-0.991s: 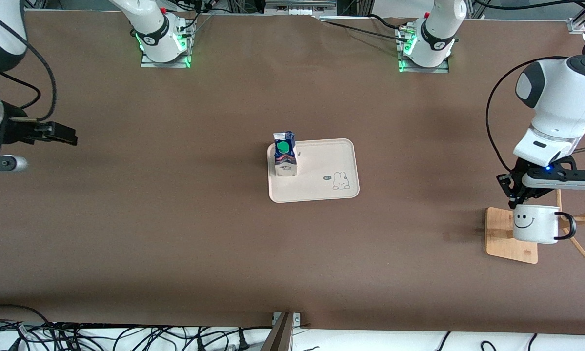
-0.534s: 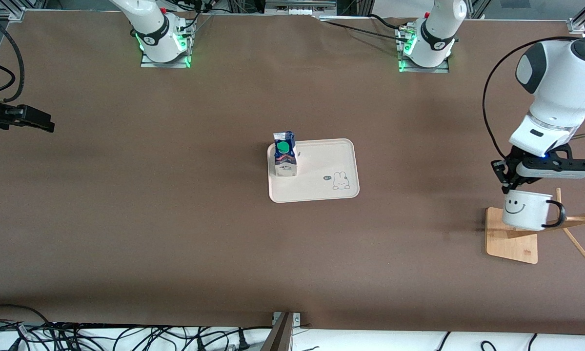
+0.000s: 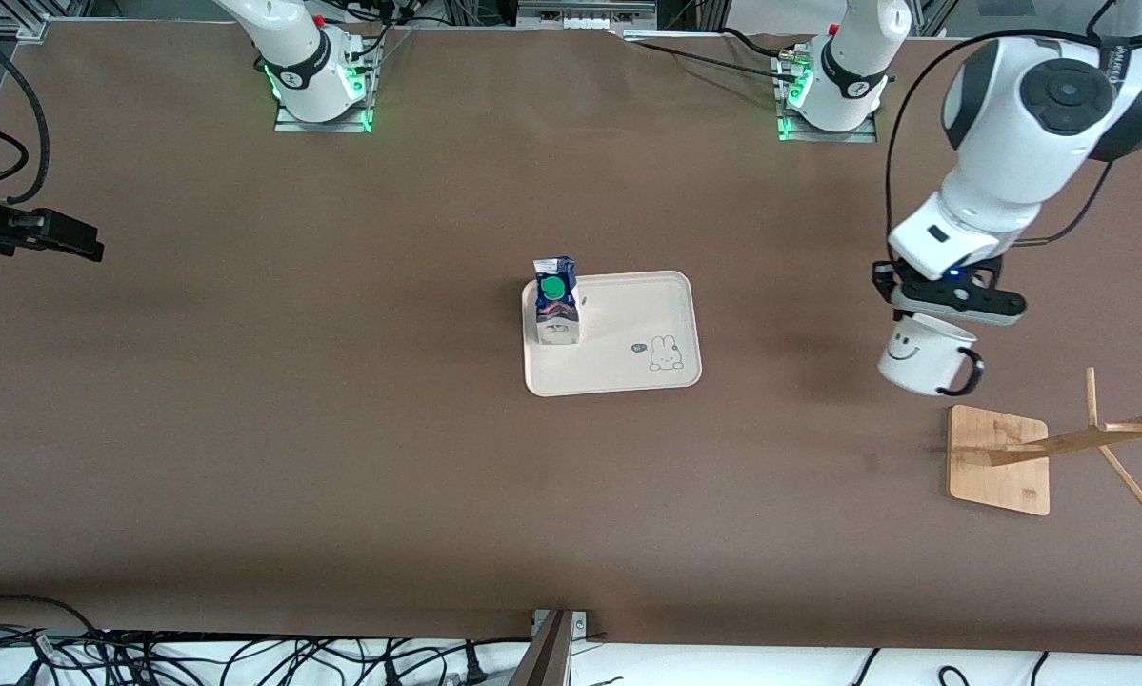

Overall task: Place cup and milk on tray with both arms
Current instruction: 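Lift the mug off the wooden stand with the left gripper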

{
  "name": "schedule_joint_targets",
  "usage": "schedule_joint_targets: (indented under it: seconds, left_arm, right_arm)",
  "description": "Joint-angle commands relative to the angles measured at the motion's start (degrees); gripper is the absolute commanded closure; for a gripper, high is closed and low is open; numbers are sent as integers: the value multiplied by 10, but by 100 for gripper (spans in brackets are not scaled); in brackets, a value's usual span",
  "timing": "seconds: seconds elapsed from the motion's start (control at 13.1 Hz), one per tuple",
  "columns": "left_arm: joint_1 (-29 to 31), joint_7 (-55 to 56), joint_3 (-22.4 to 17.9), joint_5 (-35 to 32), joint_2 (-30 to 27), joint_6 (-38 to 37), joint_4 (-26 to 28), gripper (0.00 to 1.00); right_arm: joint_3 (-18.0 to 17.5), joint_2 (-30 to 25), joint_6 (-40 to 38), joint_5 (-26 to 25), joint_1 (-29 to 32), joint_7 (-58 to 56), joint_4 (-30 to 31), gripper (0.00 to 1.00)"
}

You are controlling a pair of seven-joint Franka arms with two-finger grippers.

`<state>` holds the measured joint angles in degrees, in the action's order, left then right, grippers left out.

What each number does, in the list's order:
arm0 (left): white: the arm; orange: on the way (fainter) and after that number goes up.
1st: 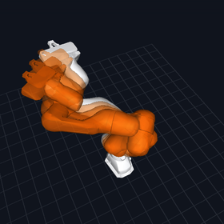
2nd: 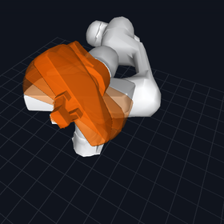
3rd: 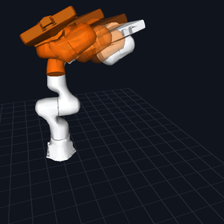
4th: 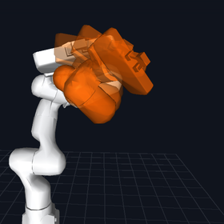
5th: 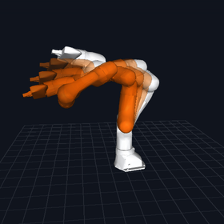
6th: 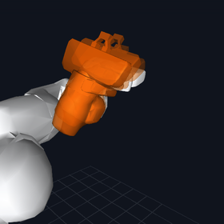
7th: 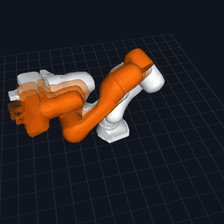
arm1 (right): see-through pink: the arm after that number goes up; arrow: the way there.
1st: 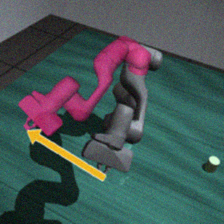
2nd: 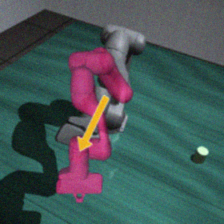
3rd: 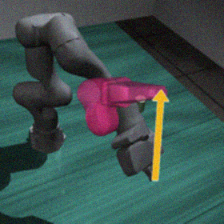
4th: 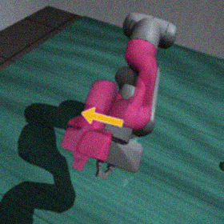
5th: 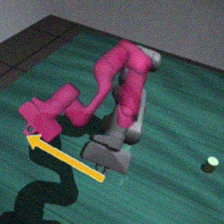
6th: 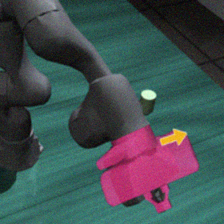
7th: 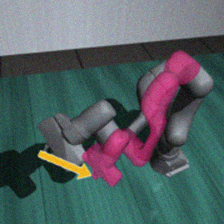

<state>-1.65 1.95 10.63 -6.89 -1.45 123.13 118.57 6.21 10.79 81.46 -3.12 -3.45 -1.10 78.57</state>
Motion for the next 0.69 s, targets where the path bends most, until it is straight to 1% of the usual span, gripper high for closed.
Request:
schedule_joint_targets:
  seconds: [0.0,0.08,0.38,0.53,0.61]
  left_arm:
    - [-35,30,-4,47,37,-59,-53,100]
    - [-44,40,-4,80,53,-73,-65,100]
    - [-99,33,-4,89,138,-146,-154,100]
    - [-130,26,-4,92,177,-183,-187,100]
    - [-145,25,-4,93,193,-185,-193,100]
  right_arm:
    - [-12,-13,1,-4,27,-19,0,0]
    - [-13,-22,-2,-9,27,-14,0,0]
    - [-15,-38,-2,-6,27,-16,19,0]
    - [-51,-47,27,-13,35,-15,32,0]
    - [-71,-54,38,-14,56,-16,41,0]
